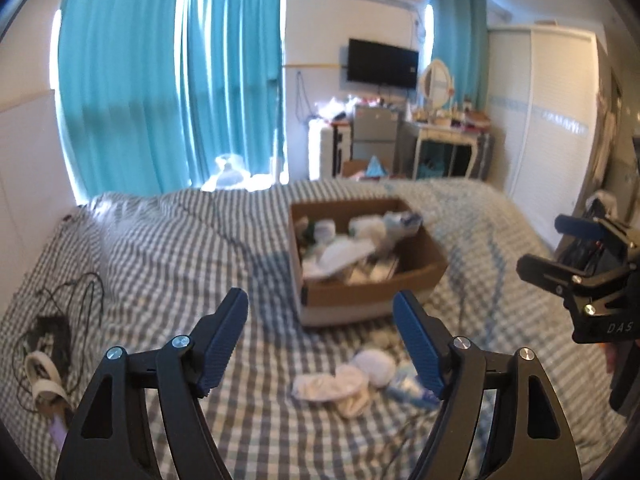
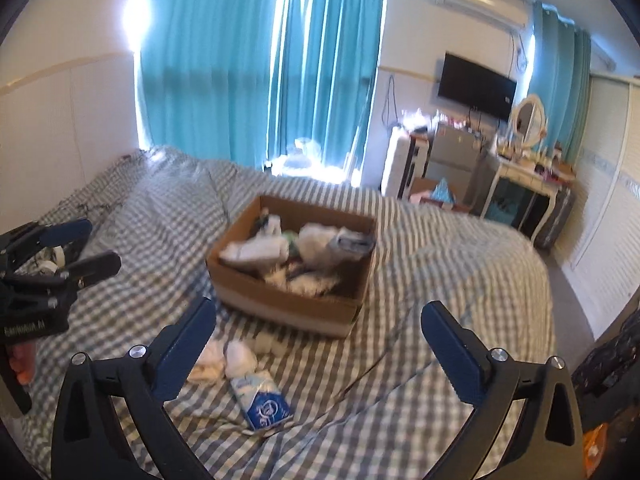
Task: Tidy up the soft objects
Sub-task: 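Withdraw both open tools from the box toward the bed, then grasp the blue-and-white packet with the right gripper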
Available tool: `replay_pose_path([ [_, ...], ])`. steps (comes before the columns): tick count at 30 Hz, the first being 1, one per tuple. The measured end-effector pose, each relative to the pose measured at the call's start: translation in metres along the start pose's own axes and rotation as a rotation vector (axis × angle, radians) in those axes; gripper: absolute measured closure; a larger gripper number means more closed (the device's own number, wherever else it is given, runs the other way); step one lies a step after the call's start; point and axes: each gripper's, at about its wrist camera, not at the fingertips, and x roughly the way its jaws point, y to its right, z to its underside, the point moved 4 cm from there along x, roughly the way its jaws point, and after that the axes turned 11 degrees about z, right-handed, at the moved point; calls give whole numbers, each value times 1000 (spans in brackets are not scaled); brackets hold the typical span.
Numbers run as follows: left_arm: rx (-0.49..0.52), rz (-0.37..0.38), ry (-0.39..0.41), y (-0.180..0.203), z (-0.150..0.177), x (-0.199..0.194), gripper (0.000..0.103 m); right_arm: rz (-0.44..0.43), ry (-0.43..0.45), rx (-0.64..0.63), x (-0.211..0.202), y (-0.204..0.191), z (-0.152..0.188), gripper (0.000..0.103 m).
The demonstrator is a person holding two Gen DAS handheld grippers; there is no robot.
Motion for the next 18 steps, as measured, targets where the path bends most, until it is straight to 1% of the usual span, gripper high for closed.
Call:
replay_pose_path([
  [3, -25, -14, -31, -4, 21, 21, 27, -31, -51, 22, 28, -7, 25, 0],
  [5, -39, -1, -52, -6, 36, 34, 27, -55, -98, 62, 50, -8, 43, 0],
  [7, -47, 0, -93, -5, 54, 47, 27, -58, -131, 79, 65, -10, 57, 0],
  [10, -66, 17, -143, -4, 76, 68, 27, -61, -147, 89, 80, -15, 73, 0],
  [12, -65, 29, -173, -3, 88, 78, 27, -49, -134, 81, 87, -19, 84, 0],
  [15, -78, 20, -216, -8, 104, 89, 27, -58, -166, 82, 99, -27, 99, 0],
  [18, -93, -1, -247, -15, 117, 94, 27, -84, -196, 42, 107, -38, 109, 0],
])
